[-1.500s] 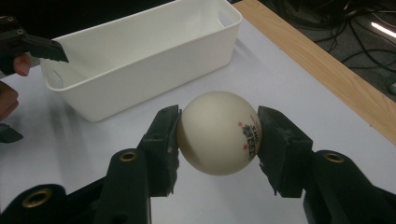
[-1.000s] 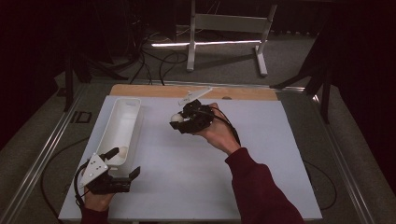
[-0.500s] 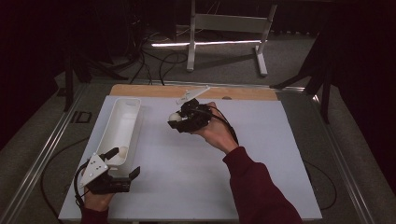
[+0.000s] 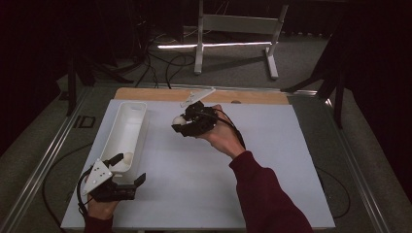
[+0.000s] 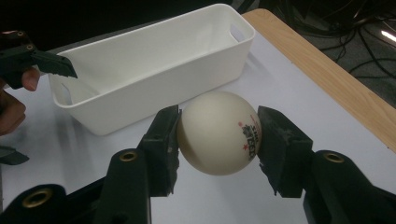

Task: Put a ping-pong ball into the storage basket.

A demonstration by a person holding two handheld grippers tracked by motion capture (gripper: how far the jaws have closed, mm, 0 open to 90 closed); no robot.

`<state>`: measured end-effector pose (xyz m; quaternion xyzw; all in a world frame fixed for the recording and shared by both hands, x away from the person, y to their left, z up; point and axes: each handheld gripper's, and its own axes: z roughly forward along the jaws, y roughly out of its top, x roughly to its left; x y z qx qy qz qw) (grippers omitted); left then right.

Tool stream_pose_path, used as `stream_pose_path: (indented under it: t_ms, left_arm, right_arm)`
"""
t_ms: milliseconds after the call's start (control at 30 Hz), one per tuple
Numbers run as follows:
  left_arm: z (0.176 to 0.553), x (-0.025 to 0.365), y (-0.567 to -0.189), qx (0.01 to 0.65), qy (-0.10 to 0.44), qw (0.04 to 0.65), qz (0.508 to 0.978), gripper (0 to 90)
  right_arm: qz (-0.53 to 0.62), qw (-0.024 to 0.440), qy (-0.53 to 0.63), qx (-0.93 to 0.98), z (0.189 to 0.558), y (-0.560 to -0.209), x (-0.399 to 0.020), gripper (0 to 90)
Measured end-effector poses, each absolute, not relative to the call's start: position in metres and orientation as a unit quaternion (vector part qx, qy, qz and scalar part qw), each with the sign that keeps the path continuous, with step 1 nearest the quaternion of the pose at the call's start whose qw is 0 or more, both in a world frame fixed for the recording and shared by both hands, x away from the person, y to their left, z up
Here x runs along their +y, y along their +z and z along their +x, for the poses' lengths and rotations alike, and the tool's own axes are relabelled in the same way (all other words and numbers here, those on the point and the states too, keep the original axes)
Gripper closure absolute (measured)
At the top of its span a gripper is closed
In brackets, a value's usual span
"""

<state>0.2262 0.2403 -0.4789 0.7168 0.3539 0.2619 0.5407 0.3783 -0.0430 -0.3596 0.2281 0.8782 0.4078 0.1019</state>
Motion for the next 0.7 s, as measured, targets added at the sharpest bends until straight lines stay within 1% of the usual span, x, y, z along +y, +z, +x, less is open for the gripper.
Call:
stream_pose_path:
  t_ms: [700]
  left_arm:
    - [0.226, 0.240, -0.479, 0.354, 0.262, 0.541, 0.717, 0.3]
  right_arm:
    - [0.219, 0.092, 0.416, 0.878, 0.379, -0.361, -0.029, 50.8]
